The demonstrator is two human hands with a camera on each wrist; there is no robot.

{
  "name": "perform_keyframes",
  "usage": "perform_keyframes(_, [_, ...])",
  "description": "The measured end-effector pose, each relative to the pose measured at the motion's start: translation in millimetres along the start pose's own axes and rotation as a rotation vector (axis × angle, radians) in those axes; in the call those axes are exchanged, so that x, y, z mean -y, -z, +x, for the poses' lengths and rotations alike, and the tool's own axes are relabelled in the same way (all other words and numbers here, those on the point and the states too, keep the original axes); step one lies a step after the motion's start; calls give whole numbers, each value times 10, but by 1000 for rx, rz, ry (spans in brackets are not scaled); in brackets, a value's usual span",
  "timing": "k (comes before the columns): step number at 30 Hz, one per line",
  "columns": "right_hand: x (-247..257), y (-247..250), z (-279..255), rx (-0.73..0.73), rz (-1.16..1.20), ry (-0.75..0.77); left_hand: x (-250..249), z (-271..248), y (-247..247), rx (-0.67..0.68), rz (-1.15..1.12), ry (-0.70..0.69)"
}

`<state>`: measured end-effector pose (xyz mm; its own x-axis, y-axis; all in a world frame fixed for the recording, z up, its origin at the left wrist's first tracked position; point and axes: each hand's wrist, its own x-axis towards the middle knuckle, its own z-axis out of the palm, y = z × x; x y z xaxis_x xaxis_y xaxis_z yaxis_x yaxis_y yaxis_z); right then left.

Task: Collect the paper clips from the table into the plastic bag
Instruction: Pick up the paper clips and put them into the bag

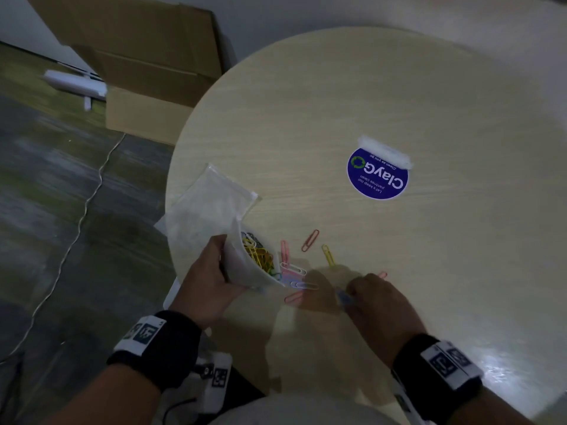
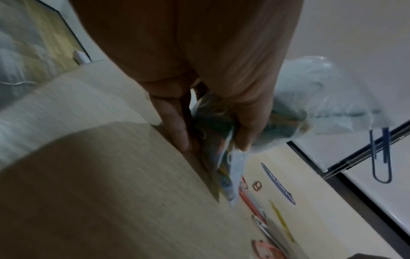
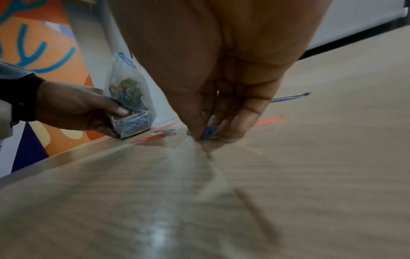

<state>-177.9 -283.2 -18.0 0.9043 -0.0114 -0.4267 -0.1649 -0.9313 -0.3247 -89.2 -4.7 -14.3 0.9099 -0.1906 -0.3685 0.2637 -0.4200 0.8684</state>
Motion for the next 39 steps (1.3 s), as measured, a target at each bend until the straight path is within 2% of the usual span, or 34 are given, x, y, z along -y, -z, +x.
perform_keyframes(5, [79, -29, 117, 3, 21, -1, -21, -2, -9, 12, 10, 16])
perform_keyframes(11, [226, 156, 267, 25, 42, 98, -51, 15, -46, -10, 117, -3])
perform_keyframes(12, [256, 240, 273, 5, 91, 102, -41, 25, -61, -19, 136, -3])
perform_keyframes(15, [436, 588, 276, -214, 364, 108, -10, 47, -94, -37, 167, -8])
perform_keyframes(17, [651, 816, 284, -288, 492, 154, -17, 55, -100, -33, 171, 0])
perform_keyframes(20, [950, 955, 352, -247, 503, 253, -86, 64, -101, -13, 167, 17])
perform_keyframes(22, [1021, 933, 396, -201, 475, 266, -143, 66, -96, -5, 164, 24])
perform_keyframes(26, [914, 837, 509, -285, 559, 114, -168, 100, -64, 10, 244, 13])
perform_keyframes(28, [864, 770, 590, -168, 550, 34, -175, 139, -45, 21, 278, 4])
perform_keyframes(30, [880, 714, 659, -64, 515, 53, -218, 172, -13, 41, 340, -13])
perform_keyframes(32, [916, 698, 701, -71, 540, 71, -282, 176, 79, 69, 423, -23])
perform_keyframes(34, [939, 721, 711, -123, 613, 58, -399, 147, 204, 40, 459, -63])
perform_keyframes(36, [984, 758, 684, -123, 723, 56, -587, 81, 266, -59, 365, -111])
perform_keyframes(38, [1032, 781, 645, -73, 771, 68, -782, 65, 202, -121, 272, -93])
perform_keyframes(39, [1051, 784, 635, -63, 760, 76, -841, 88, 153, -114, 301, -64])
